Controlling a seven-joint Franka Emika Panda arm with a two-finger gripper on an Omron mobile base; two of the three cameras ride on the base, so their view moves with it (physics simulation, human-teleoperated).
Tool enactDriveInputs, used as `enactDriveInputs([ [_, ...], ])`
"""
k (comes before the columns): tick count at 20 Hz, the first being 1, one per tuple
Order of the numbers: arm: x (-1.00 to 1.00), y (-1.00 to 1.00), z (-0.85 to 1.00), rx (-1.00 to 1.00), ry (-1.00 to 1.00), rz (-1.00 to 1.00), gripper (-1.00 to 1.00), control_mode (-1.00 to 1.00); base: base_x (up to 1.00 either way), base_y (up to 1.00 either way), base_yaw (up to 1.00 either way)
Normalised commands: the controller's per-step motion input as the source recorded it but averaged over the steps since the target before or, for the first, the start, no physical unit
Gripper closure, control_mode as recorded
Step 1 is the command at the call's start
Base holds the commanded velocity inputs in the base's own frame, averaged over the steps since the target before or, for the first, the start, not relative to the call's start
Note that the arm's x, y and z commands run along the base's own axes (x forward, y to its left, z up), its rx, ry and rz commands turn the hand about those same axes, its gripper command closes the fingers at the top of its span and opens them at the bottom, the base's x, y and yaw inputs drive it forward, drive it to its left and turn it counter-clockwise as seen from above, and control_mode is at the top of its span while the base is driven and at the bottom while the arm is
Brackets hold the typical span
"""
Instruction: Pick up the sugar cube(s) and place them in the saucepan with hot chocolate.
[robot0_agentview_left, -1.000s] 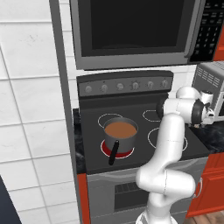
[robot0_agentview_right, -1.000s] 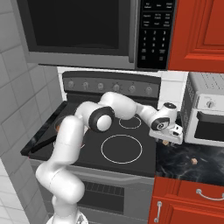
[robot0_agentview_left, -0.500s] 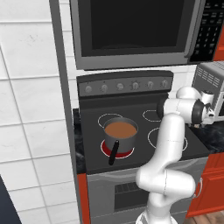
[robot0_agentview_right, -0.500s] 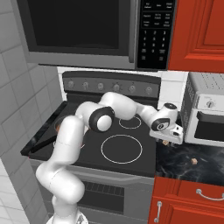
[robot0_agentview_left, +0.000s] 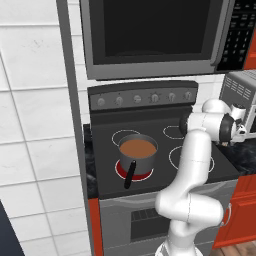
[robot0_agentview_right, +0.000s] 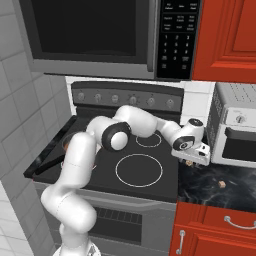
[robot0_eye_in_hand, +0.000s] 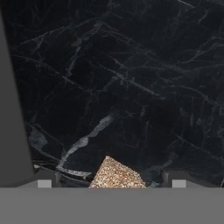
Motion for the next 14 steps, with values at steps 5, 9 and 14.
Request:
enactDriveInputs([
  [5,0.0,0.0,-0.11,0.0,0.0,0.0,1.0,-1.0,0.0,0.0,0.0],
  [9,0.01,0.0,-0.11,0.0,0.0,0.0,1.0,-1.0,0.0,0.0,0.0],
  [14,0.0,-0.01,-0.02,0.0,0.0,0.0,1.0,-1.0,0.0,0.0,0.0],
])
